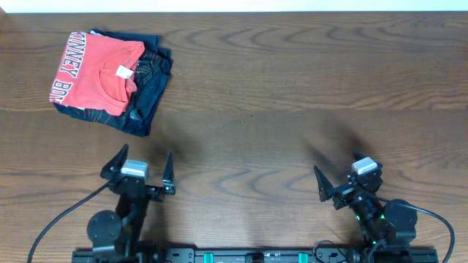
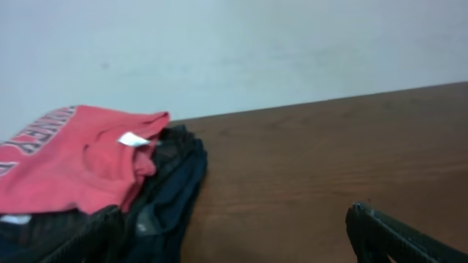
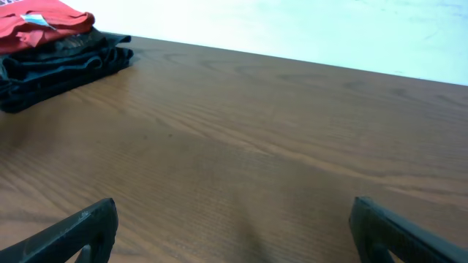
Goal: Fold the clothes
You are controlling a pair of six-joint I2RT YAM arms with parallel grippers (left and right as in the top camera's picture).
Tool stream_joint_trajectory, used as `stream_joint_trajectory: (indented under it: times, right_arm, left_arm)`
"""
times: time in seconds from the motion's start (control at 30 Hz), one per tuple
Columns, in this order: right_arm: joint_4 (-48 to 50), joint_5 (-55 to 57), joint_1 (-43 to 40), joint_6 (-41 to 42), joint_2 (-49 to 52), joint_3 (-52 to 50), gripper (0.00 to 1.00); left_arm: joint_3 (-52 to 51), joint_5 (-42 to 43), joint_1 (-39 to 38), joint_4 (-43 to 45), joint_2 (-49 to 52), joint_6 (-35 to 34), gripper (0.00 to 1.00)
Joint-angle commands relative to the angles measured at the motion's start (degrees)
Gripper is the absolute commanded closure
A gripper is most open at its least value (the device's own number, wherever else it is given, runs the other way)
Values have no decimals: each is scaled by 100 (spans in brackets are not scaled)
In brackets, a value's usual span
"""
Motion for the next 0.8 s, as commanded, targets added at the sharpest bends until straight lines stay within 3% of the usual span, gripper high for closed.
stream_joint_trajectory:
  times: [0.0, 0.17, 0.77]
  right_arm:
    - [-9, 7, 46, 74, -35, -13, 1]
    - [-9, 7, 46, 74, -35, -13, 1]
    - [-9, 7, 46, 74, -35, -11, 1]
  left_arm:
    - [-387, -164, -210, 396, -59, -39, 2]
    - [-1102, -175, -275, 1231, -59, -26, 2]
    - [-1123, -160, -280, 1047, -46, -26, 2]
